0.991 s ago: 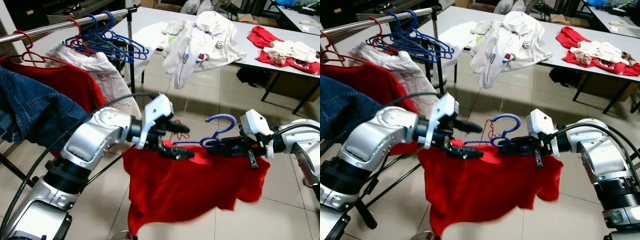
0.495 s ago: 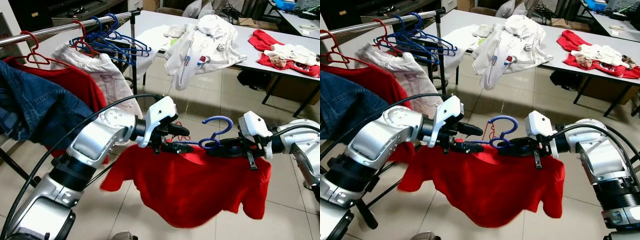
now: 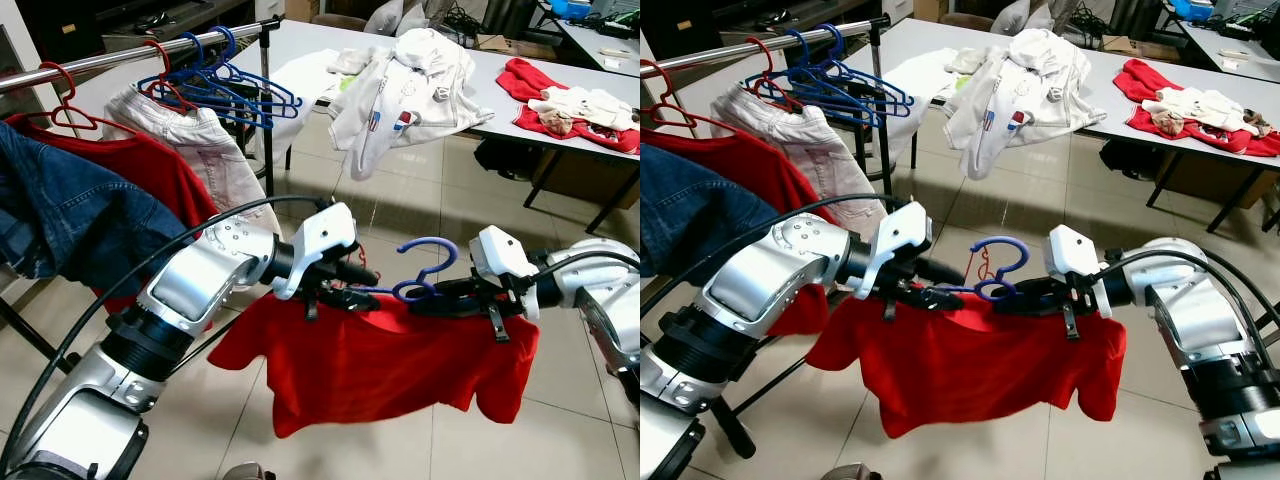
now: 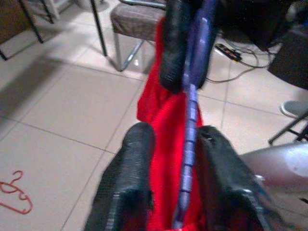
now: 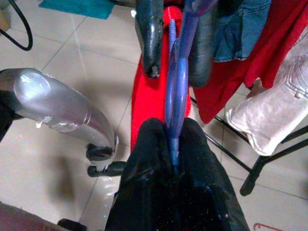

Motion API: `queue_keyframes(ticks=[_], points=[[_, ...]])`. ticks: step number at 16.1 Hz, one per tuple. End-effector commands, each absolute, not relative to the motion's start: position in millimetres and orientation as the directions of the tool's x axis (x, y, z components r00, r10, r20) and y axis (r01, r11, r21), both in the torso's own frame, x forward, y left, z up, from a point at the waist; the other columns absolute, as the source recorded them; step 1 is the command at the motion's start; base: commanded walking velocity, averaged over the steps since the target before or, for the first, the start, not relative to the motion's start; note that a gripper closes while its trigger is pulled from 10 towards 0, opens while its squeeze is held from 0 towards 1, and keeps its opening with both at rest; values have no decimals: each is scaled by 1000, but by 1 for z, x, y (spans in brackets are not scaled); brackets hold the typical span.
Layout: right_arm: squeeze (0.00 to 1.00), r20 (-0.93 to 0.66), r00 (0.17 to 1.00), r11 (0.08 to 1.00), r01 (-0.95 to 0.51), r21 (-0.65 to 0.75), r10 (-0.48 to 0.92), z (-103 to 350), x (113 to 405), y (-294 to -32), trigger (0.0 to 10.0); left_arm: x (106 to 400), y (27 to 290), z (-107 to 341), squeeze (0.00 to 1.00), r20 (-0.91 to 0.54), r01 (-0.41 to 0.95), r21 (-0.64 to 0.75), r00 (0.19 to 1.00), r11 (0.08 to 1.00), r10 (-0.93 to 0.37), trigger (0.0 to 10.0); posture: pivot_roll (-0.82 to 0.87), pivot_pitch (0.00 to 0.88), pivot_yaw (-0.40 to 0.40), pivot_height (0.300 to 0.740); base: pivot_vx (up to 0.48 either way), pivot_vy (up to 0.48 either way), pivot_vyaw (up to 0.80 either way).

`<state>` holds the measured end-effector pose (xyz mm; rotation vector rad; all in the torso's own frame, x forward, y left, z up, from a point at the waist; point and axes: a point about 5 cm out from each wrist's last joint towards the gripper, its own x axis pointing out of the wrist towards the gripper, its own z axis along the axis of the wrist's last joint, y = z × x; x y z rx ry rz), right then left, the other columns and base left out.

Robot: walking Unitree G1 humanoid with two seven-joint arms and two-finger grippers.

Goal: Hang hanger

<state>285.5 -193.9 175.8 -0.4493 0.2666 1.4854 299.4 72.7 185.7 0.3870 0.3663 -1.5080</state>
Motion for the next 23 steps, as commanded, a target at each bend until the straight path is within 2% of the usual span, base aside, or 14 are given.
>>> queue_keyframes(ticks=[1, 6, 8, 9, 10, 11, 17, 18, 20, 21, 22, 23], points=[[0, -407, 62, -24, -979, -204, 911, 195, 288, -187, 10000, 300, 70, 188, 0, -484, 999, 35, 18, 1, -875, 0, 50, 0, -33, 740, 0, 0, 0], [0, -420, 44, -48, -978, -205, 906, 196, 290, -185, 10000, 301, 68, 191, 0, -464, 999, 35, 6, -12, -886, 0, 50, 0, -30, 740, 0, 0, 0], [0, -413, 55, -28, -981, -191, 909, 196, 292, -185, 10000, 301, 69, 193, 0, -453, 999, 39, 3, -16, -892, 0, 53, 0, -34, 740, 0, 0, 0], [569, -403, 66, -11, -982, -188, 913, 197, 294, -185, 10000, 301, 70, 193, 0, -450, 999, 40, 4, -16, -893, 0, 53, 0, -34, 740, 0, 0, 0], [706, -398, 75, -4, -981, -193, 914, 197, 294, -185, 10000, 301, 70, 193, 0, -449, 999, 40, 4, -16, -893, 0, 53, 0, -34, 740, 0, 0, 0], [1000, -385, 78, 8, -984, -179, 920, 197, 295, -184, 10000, 302, 71, 194, 0, -445, 999, 41, 4, -16, -895, 0, 51, 0, -35, 740, 0, 0, 0], [1000, -381, 99, 29, -983, -184, 919, 204, 295, -187, 10000, 300, 72, 194, 0, -454, 998, 45, -19, -44, -891, 0, 46, 0, -33, 740, 0, 0, 0], [24, -390, 116, 46, -982, -182, 914, 203, 296, -186, 10000, 300, 72, 194, 0, -460, 997, 49, -23, -51, -888, 0, 45, 0, -33, 740, 0, 0, 0], [0, -388, 127, 58, -981, -184, 913, 204, 298, -186, 10000, 300, 72, 194, 0, -462, 997, 52, -25, -55, -886, 0, 45, 0, -34, 740, 0, 0, 0], [0, -384, 127, 59, -981, -182, 915, 204, 298, -187, 8627, 300, 72, 194, 0, -463, 997, 53, -25, -56, -886, 0, 46, 0, -34, 740, 0, 0, 0], [0, -378, 124, 61, -983, -173, 918, 205, 299, -186, 0, 300, 72, 194, 0, -463, 997, 53, -27, -58, -886, 0, 45, 0, -34, 740, 0, 0, 0], [0, -377, 122, 61, -983, -171, 918, 205, 299, -186, 0, 300, 72, 194, 0, -463, 997, 53, -28, -59, -886, 0, 45, 0, -34, 740, 0, 0, 0]])
